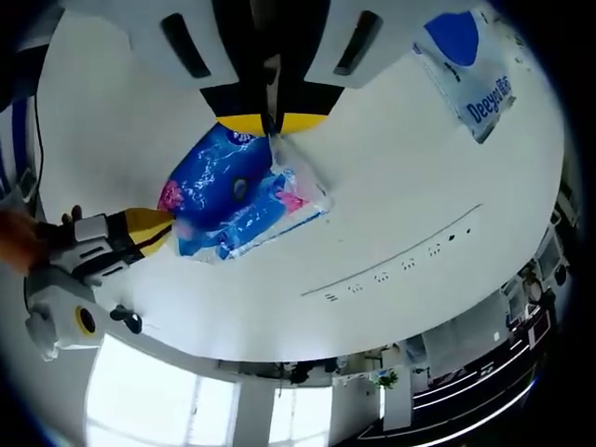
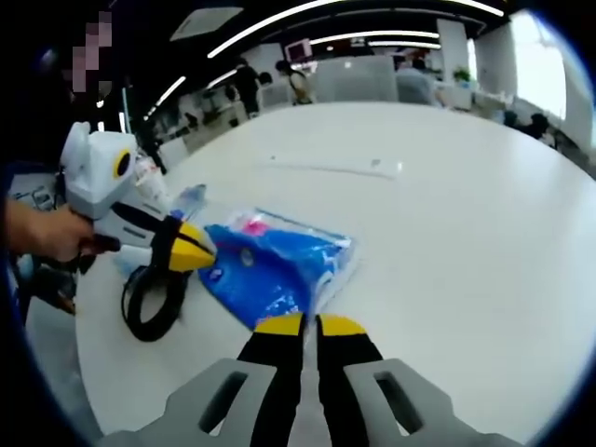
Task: Arrange the tabletop items into an orderly group along one side of the table until the central work area is clear of visible clutter.
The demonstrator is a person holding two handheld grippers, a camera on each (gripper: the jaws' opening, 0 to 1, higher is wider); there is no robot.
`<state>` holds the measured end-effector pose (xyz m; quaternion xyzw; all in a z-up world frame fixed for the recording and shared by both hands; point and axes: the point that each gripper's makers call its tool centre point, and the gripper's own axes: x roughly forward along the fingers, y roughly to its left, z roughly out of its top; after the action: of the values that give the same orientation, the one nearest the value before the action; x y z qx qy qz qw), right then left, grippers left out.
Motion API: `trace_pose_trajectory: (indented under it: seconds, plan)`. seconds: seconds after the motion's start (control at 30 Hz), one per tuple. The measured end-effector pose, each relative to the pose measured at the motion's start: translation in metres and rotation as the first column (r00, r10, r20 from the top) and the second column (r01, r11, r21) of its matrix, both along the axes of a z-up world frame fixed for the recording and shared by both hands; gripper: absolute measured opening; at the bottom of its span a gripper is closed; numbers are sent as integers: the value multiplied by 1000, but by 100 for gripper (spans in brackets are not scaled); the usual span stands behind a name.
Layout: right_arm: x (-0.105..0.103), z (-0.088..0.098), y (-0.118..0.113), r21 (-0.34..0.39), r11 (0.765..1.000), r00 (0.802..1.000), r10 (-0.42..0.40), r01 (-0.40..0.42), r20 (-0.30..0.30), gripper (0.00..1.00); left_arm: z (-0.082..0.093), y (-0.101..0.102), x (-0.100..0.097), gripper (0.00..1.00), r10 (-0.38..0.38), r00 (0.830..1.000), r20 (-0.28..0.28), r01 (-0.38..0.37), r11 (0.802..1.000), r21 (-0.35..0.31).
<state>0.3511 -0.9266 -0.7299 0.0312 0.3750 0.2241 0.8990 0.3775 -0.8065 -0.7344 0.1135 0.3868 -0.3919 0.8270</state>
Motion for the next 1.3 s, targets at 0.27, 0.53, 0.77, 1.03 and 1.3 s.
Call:
trace_pose_trajectory:
  seconds: [0.27,0.53,0.77,1.03,1.3]
  plan:
    - [0,-2,-1,-43,999,1000,12,-12,1,1,0,-3,0,2,9,1000,2,-9,1000,-11]
    - [-1,-3,-8,-77,997,1000,8,-7,7,3,-1,-7,-2,2,13,1000,-1,-13,1000,-23]
    - [0,-5,-8,-123,991,998,58,-56,6,4,0,-10,-5,4,1,1000,-1,-1,1000,-18]
    - [-1,-2,-11,-103,994,999,34,-34,-4,5,4,-9,-4,13,1,1000,20,-1,1000,-2]
    - [-1,14,-14,-65,998,1000,-3,4,23,15,21,-2,3,21,23,998,59,-23,1000,1]
